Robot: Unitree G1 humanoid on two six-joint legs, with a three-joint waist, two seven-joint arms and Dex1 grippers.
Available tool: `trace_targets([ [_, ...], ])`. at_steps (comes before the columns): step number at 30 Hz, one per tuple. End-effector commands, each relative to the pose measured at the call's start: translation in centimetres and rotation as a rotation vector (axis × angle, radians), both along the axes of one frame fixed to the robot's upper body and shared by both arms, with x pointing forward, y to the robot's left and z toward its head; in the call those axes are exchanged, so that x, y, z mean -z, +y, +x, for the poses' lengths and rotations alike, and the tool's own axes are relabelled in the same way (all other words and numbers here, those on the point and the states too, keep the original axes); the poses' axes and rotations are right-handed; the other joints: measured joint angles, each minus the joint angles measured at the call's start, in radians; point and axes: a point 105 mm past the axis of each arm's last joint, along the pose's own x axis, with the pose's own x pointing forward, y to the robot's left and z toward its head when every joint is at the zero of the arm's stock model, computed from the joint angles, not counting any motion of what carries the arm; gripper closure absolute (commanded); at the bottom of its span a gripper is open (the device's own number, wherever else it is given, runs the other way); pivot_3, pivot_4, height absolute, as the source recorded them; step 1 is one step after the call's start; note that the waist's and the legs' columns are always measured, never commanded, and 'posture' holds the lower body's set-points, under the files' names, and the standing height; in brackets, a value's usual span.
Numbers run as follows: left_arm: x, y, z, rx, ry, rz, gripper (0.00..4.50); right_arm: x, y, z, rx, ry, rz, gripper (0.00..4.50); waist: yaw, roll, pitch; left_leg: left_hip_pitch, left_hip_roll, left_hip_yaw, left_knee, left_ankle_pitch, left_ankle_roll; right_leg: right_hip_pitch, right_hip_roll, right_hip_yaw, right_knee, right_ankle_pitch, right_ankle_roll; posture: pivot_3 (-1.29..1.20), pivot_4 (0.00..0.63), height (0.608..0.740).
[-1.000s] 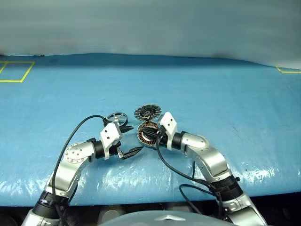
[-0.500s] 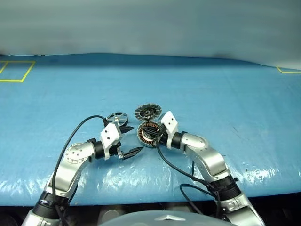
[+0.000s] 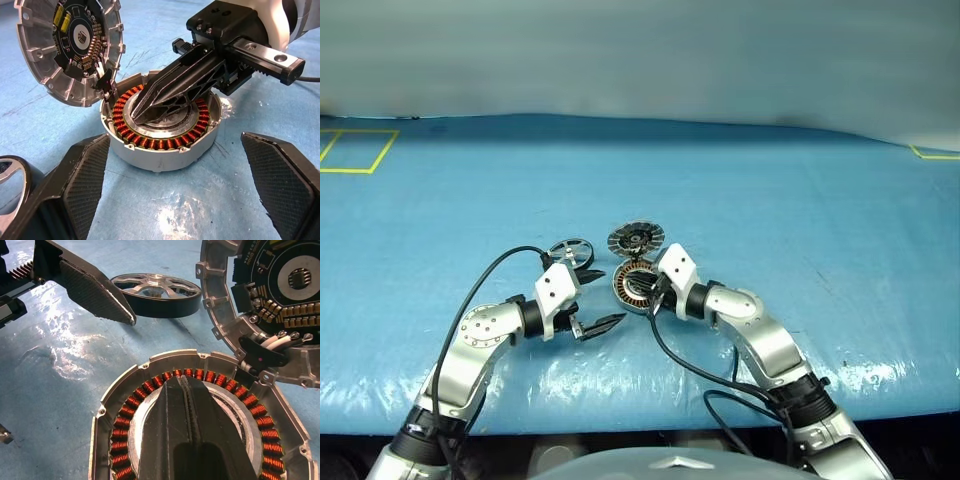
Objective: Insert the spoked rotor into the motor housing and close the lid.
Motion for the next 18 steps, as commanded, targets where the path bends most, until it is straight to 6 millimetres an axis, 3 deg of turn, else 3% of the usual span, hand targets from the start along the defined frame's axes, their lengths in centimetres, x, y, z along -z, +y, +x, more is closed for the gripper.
trace_targets([
  [1, -0.5, -0.4, -0.2, 0.02, -0.026, -0.013, 0.0, 1.1, -0.3, -0.4, 0.021, 0.074, 0.032, 4.47, 0.0, 0.0, 0.0, 0.0, 0.0, 0.0, 0.0, 0.0, 0.0, 0.0, 0.0, 0.0, 0.0, 0.0, 0.0, 0.0, 0.15, 0.74],
  [4, -0.7, -0.5, -0.2, 0.02, -0.027, -0.024, 0.0, -2.2, -0.3, 0.5, 0.052, 0.069, 0.212, 4.47, 0.001, 0.0, 0.0, -0.001, 0.0, 0.0, 0.0, 0.0, 0.0, -0.001, 0.0, 0.0, 0.0, 0.0, 0.0, 0.0, 0.15, 0.74],
  [8, -1.3, -0.2, 0.1, 0.0, -0.038, -0.045, 0.0, -4.5, -0.9, 0.3, 0.031, 0.018, 0.24, 4.47, 0.004, 0.002, 0.002, -0.003, -0.001, -0.001, 0.0, 0.0, 0.0, -0.003, -0.001, -0.001, 0.001, 0.001, 0.001, 0.0, 0.15, 0.74],
  [18, -4.1, 2.4, 1.1, -0.069, -0.067, -0.084, 0.0, -5.0, -2.6, -3.4, -0.124, -0.071, -0.004, 4.47, 0.008, 0.004, 0.003, -0.005, -0.001, -0.005, 0.0, 0.0, 0.0, -0.004, -0.001, -0.005, 0.001, -0.001, 0.002, 0.0, 0.15, 0.74],
])
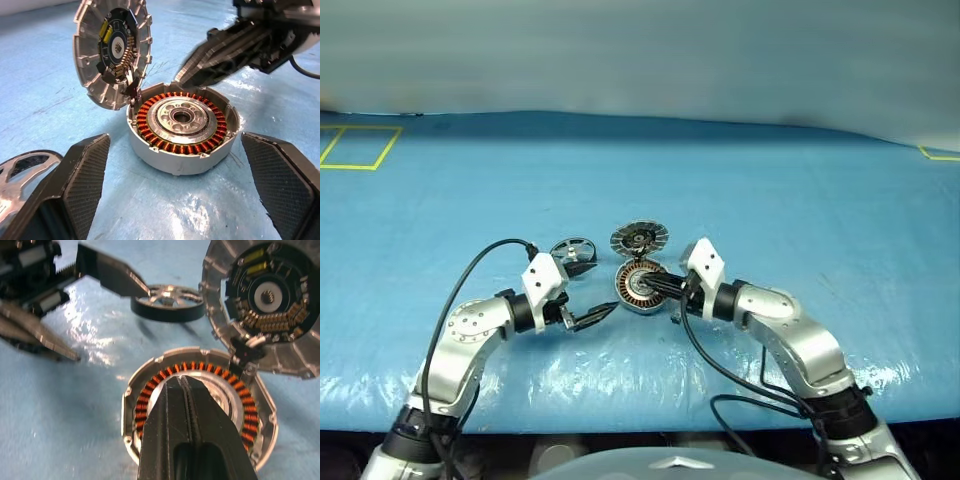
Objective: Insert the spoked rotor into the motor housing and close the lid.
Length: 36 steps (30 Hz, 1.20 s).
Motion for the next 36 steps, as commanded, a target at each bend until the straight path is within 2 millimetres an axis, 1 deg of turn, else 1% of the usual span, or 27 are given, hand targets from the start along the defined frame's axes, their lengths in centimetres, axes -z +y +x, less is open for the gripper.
trace_targets([
  [1, -2.5, 1.1, 0.5, -0.013, -0.075, -0.012, 0.0, -2.5, 0.4, -1.4, -0.078, -0.099, -0.013, 4.47, 0.0, 0.001, 0.001, 0.0, 0.0, 0.0, 0.0, 0.0, 0.0, 0.0, 0.0, 0.0, 0.0, 0.0, 0.0, 0.0, 0.15, 0.74],
  [4, -3.3, 2.6, 1.5, -0.033, -0.117, 0.056, 0.0, -3.3, 0.2, -2.2, -0.112, -0.148, -0.062, 4.47, 0.001, 0.001, 0.001, 0.0, 0.0, -0.001, 0.001, 0.0, 0.0, 0.0, 0.001, -0.001, 0.001, 0.0, 0.0, 0.0, 0.15, 0.74],
  [7, -4.5, 3.9, 3.2, -0.066, -0.177, 0.131, 0.0, -4.0, -0.1, -2.5, -0.127, -0.203, -0.112, 4.47, 0.007, 0.001, 0.001, 0.0, 0.0, -0.001, 0.001, 0.0, 0.0, 0.001, 0.0, -0.002, 0.0, 0.0, 0.0, 0.0, 0.15, 0.74],
  [9, -5.2, 4.3, 4.3, -0.079, -0.201, 0.163, 0.0, -4.3, -0.5, -2.5, -0.126, -0.246, -0.152, 4.47, 0.011, 0.001, 0.001, 0.0, -0.001, -0.001, 0.001, 0.0, 0.0, 0.001, 0.0, -0.002, 0.0, 0.0, 0.0, 0.0, 0.15, 0.74],
  [12, -5.1, 4.7, 5.2, -0.041, -0.226, 0.273, 0.0, -5.0, -0.7, -2.5, -0.109, -0.271, -0.146, 4.47, 0.011, 0.0, 0.001, -0.001, -0.001, -0.001, 0.002, 0.0, 0.0, 0.0, -0.001, -0.002, -0.001, 0.0, 0.0, 0.0, 0.15, 0.74],
  [14, -5.0, 5.0, 5.6, -0.026, -0.223, 0.301, 0.0, -5.3, -0.8, -2.4, -0.091, -0.282, -0.138, 4.47, 0.011, 0.0, 0.001, -0.001, -0.001, -0.001, 0.001, 0.0, 0.0, 0.0, -0.001, -0.002, 0.0, 0.0, 0.0, 0.0, 0.15, 0.74],
  [16, -4.9, 5.3, 6.6, -0.028, -0.21, 0.318, 0.0, -5.6, -0.7, -2.5, -0.078, -0.287, -0.113, 4.47, 0.013, 0.0, 0.001, -0.002, -0.001, -0.002, 0.001, 0.0, 0.0, -0.001, -0.001, -0.002, 0.0, 0.0, 0.0, 0.0, 0.15, 0.74],
  [21, -4.0, 4.3, 7.5, 0.081, -0.177, 0.406, 0.0, -5.2, -0.2, -2.7, -0.06, -0.29, -0.106, 4.47, 0.017, 0.0, 0.001, -0.011, -0.001, -0.008, 0.006, 0.0, 0.0, -0.005, -0.001, -0.008, 0.0, 0.0, 0.0, 0.0, 0.15, 0.74],
  [27, -3.4, 4.1, 8.6, 0.14, -0.16, 0.494, 0.0, -4.9, -0.5, -2.7, -0.025, -0.291, -0.115, 4.47, 0.017, 0.0, 0.001, -0.012, -0.002, -0.009, 0.007, 0.0, 0.0, -0.005, -0.001, -0.009, 0.001, 0.0, 0.001, 0.0, 0.15, 0.74],
  [30, -2.9, 3.9, 8.9, 0.178, -0.159, 0.536, 0.6, -4.7, -0.7, -2.7, -0.008, -0.29, -0.127, 4.5, 0.017, 0.0, 0.001, -0.012, -0.002, -0.009, 0.008, 0.0, 0.0, -0.005, -0.001, -0.009, 0.002, 0.0, 0.001, 0.0, 0.15, 0.74],
  [36, -1.6, 2.7, 9.1, 0.253, -0.157, 0.585, 0.6, -4.3, -0.8, -2.6, 0.014, -0.286, -0.133, 4.5, 0.019, 0.0, 0.001, -0.013, -0.003, -0.01, 0.01, 0.0, 0.0, -0.004, -0.001, -0.01, 0.002, 0.0, 0.001, 0.0, 0.15, 0.74],
])
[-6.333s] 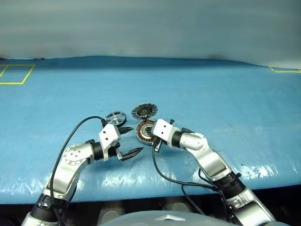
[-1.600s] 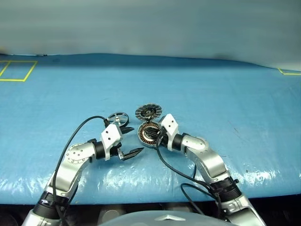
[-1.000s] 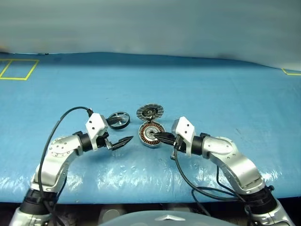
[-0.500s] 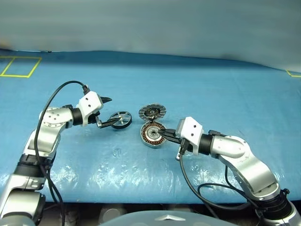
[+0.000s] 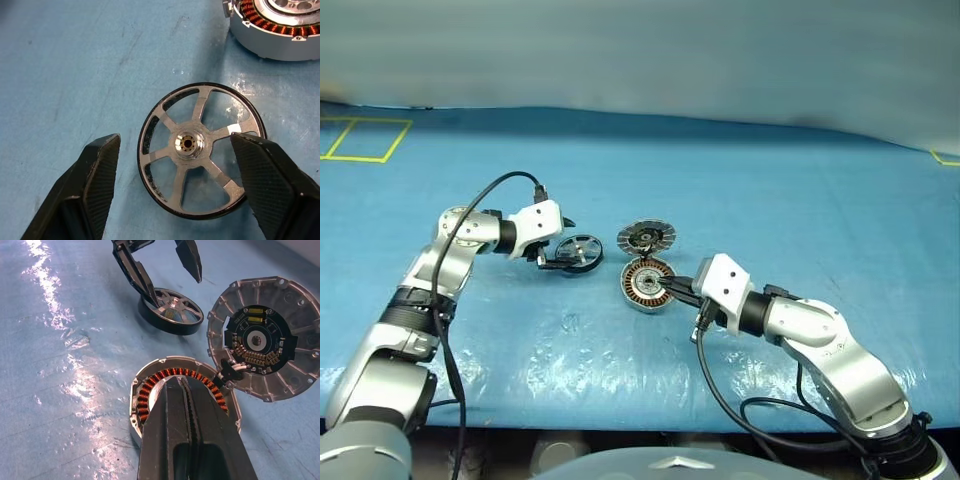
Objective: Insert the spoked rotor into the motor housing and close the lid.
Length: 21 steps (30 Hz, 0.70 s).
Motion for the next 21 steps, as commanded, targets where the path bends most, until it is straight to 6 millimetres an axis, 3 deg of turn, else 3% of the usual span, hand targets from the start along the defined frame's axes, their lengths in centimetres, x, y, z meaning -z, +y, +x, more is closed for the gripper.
trace_targets([
  [1, -0.2, -0.9, 0.1, 0.06, -0.014, 0.02, 0.6, -1.1, 0.4, -0.3, -0.008, -0.057, 0.009, 4.5, -0.001, 0.0, 0.0, 0.0, 0.0, 0.0, 0.0, 0.0, 0.0, 0.0, 0.0, 0.0, 0.0, 0.0, 0.0, 0.0, 0.15, 0.74],
  [11, 2.3, -0.4, -0.6, 0.099, 0.057, 0.129, 0.6, -0.7, 0.3, -0.1, 0.01, -0.06, 0.0, 4.5, -0.001, 0.0, 0.0, 0.002, 0.0, 0.0, 0.003, 0.0, 0.0, 0.002, 0.0, 0.0, 0.002, 0.0, 0.001, 0.0, 0.15, 0.74],
  [14, 2.7, -0.1, -0.8, 0.107, 0.073, 0.145, 1.25, -0.6, 0.4, -0.2, 0.01, -0.058, 0.0, 4.5, -0.001, 0.001, 0.0, 0.003, 0.0, 0.0, 0.003, 0.0, 0.0, 0.003, 0.0, 0.0, 0.002, 0.0, 0.001, 0.0, 0.15, 0.74],
  [17, 2.9, 0.0, -0.6, 0.085, 0.054, 0.143, 2.17, -0.7, 0.4, -0.1, 0.015, -0.061, 0.002, 4.5, -0.001, 0.003, -0.002, 0.004, 0.0, -0.001, 0.003, 0.0, 0.0, 0.004, 0.001, 0.0, 0.002, 0.0, 0.001, 0.0, 0.15, 0.74],
  [21, 3.2, 0.0, -1.3, 0.119, 0.072, 0.141, 2.17, -0.6, 0.5, 0.0, 0.01, -0.06, 0.005, 4.5, -0.001, 0.004, -0.003, 0.004, 0.0, -0.001, 0.004, 0.0, 0.0, 0.005, 0.001, 0.0, 0.002, 0.001, 0.001, 0.0, 0.15, 0.74],
])
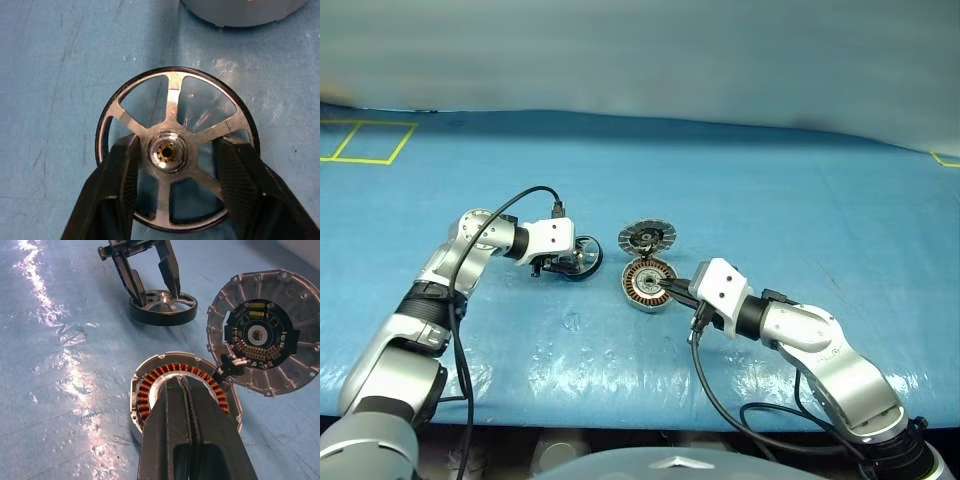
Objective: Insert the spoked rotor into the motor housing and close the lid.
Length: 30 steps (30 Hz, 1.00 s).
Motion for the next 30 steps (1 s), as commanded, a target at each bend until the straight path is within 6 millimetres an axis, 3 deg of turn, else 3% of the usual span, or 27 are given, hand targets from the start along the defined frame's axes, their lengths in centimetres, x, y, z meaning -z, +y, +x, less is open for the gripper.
trace_targets([
  [1, 1.2, 0.3, -1.0, 0.024, 0.049, 0.03, 2.17, -1.1, 0.3, -0.1, -0.016, -0.053, 0.014, 4.5, 0.0, 0.0, 0.0, 0.0, 0.0, 0.0, 0.0, 0.0, 0.0, 0.0, 0.0, 0.0, 0.0, 0.0, 0.0, 0.0, 0.15, 0.74],
  [3, 1.2, 0.4, -1.2, 0.001, 0.047, 0.006, 2.63, -1.1, 0.4, -0.1, -0.017, -0.051, 0.019, 4.5, -0.002, 0.001, -0.001, 0.0, 0.0, 0.0, 0.0, 0.0, 0.0, 0.0, 0.0, 0.0, 0.0, 0.0, 0.0, 0.0, 0.15, 0.74],
  [12, -0.4, 0.5, -2.3, -0.076, 0.011, -0.201, 2.63, -1.2, 0.2, 0.1, -0.002, -0.056, 0.025, 4.5, -0.001, 0.003, -0.001, 0.0, 0.0, 0.0, 0.0, 0.0, 0.0, 0.0, -0.001, 0.0, 0.0, 0.0, 0.0, 0.0, 0.15, 0.74],
  [16, -2.0, 0.2, -3.9, -0.103, 0.031, -0.345, 2.63, -1.2, 0.0, 0.1, 0.01, -0.052, 0.034, 4.5, -0.001, 0.003, -0.001, -0.001, 0.0, 0.0, 0.0, 0.0, 0.0, -0.001, -0.001, 0.0, 0.0, 0.0, 0.0, 0.0, 0.15, 0.74],
  [23, -2.7, -0.8, -6.0, -0.075, 0.039, -0.384, 2.63, -1.5, 0.0, 0.3, 0.009, -0.045, 0.06, 4.5, 0.0, 0.002, -0.001, 0.0, 0.0, -0.001, 0.0, 0.0, 0.0, 0.0, -0.001, -0.001, 0.0, 0.0, 0.0, 0.0, 0.15, 0.74],
  [30, -2.0, -0.8, -6.1, -0.063, 0.01, -0.309, 2.63, -1.4, -0.2, 0.5, 0.005, -0.046, 0.028, 4.5, 0.0, 0.002, -0.001, -0.001, 0.0, -0.001, 0.0, 0.0, 0.0, -0.001, -0.001, -0.001, 0.0, 0.0, 0.0, 0.0, 0.15, 0.74],
])
